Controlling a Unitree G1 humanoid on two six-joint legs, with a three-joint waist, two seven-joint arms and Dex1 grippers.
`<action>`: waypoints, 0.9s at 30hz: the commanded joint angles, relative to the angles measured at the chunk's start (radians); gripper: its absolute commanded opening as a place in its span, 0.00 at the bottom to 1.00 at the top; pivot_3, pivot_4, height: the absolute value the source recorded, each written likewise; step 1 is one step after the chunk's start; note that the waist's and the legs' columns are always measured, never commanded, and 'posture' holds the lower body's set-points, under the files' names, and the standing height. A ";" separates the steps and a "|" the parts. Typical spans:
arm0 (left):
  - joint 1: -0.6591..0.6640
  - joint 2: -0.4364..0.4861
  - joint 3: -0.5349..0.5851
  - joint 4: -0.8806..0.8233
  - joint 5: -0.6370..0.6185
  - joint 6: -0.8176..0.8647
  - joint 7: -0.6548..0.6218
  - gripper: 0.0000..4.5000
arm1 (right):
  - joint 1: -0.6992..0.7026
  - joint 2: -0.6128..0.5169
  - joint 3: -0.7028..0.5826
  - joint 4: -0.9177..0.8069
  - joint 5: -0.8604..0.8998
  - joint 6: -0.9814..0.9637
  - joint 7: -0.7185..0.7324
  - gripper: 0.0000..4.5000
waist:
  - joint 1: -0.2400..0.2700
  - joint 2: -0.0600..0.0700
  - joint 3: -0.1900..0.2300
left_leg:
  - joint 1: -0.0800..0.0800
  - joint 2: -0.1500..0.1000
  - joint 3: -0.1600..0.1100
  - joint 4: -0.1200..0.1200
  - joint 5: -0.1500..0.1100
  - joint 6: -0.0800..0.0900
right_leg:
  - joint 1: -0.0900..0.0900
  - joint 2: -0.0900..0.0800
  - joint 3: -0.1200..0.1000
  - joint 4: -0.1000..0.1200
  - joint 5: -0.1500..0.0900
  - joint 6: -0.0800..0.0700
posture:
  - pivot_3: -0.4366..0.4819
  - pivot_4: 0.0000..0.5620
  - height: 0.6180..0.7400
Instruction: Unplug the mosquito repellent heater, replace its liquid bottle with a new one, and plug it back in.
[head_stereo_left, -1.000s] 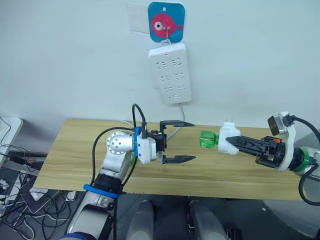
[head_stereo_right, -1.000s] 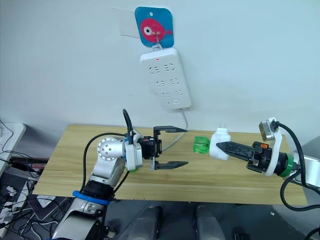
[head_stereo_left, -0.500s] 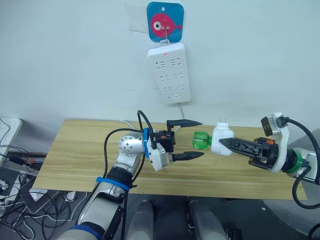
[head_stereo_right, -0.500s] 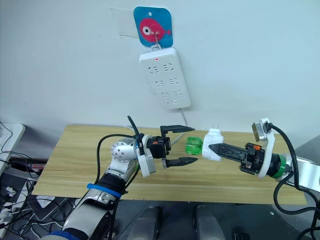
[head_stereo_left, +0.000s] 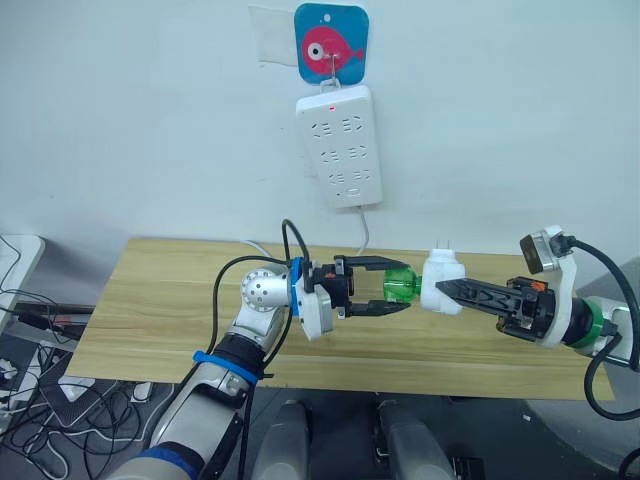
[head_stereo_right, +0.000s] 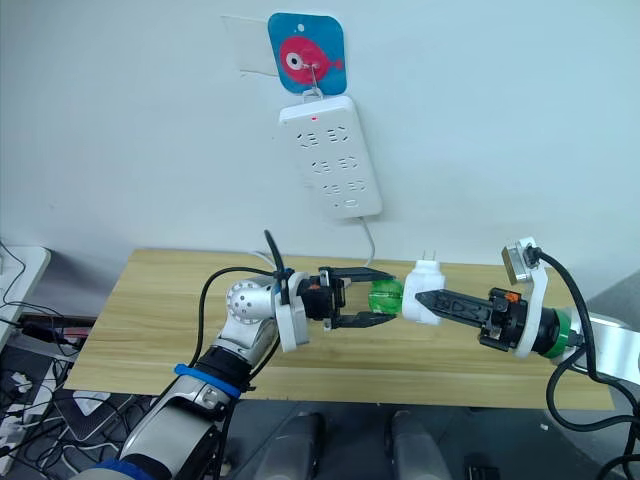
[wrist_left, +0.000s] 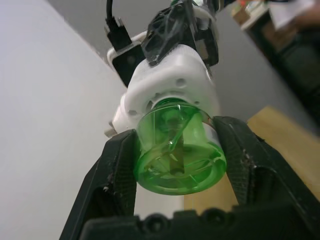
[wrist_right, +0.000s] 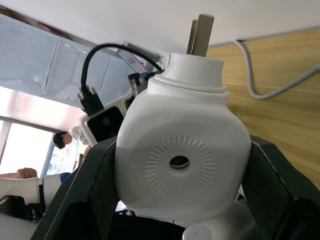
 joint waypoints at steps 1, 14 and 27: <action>-0.004 0.095 -0.011 -0.162 -0.196 0.558 -0.034 0.49 | 0.016 -0.065 -0.013 -0.061 0.030 0.026 0.061 0.68 | -0.005 0.000 0.000 | 0.000 0.000 -0.001 0.000 0.000 0.000 | 0.000 0.000 -0.001 0.000 -0.001 0.002 | 0.56 0.48 1.00; -0.132 0.197 0.025 -0.037 -0.447 1.585 -0.123 0.49 | 0.007 -0.174 0.016 -0.077 0.030 0.008 0.097 0.68 | -0.033 -0.001 0.000 | 0.000 0.000 -0.003 -0.001 -0.001 0.002 | -0.001 0.004 -0.004 0.000 -0.002 0.000 | 0.54 0.46 1.00; -0.118 0.197 0.159 -0.066 -0.345 1.457 -0.088 0.49 | 0.111 -0.258 -0.018 0.068 -0.328 0.010 0.039 0.68 | -0.022 -0.001 0.001 | 0.000 0.000 -0.001 -0.001 -0.001 0.002 | -0.001 0.001 -0.002 -0.001 -0.002 0.000 | 0.55 0.48 1.00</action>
